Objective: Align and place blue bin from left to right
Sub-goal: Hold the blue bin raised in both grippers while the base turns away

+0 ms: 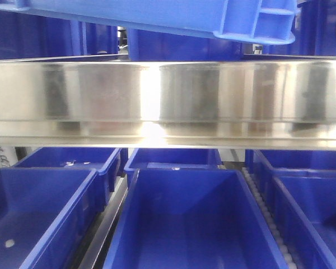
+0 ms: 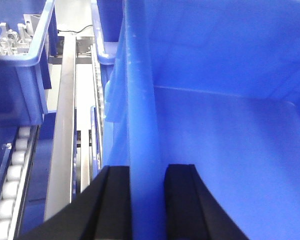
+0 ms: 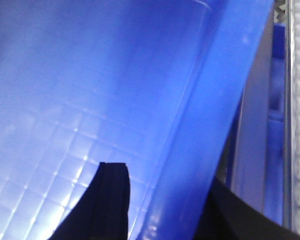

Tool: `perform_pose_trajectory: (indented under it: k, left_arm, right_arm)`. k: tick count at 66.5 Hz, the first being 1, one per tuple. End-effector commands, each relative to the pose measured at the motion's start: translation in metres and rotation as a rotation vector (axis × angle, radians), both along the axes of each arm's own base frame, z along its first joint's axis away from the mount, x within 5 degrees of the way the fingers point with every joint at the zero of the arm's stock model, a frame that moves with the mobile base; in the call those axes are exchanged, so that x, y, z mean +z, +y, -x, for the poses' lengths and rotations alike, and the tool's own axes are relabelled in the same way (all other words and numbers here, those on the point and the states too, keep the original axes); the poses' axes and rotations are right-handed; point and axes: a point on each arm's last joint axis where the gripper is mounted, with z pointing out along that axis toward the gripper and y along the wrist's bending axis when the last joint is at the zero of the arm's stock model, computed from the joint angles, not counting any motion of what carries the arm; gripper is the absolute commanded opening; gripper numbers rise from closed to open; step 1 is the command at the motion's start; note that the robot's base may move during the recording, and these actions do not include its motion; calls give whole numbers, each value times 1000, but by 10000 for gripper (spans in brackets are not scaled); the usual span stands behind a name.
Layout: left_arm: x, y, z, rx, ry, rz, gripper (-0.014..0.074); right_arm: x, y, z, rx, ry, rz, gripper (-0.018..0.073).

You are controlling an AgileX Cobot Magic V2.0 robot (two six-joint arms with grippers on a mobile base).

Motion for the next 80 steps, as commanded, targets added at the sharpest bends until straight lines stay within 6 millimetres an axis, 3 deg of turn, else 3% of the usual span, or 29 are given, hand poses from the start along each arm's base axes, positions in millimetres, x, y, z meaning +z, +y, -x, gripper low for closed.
perform_pose_trajectory:
  k: [1, 49, 80]
  left_arm:
    - [26, -2, 11, -24, -149, 79, -111]
    - [26, -2, 11, -24, -149, 79, -111]
    - [26, -2, 11, -24, -149, 79, -111]
  right_arm:
    - [13, -2, 1, -14, -85, -19, -69]
    - [13, -2, 1, -14, -85, -19, -69]
    - [6, 0, -10, -17, -101, -23, -69]
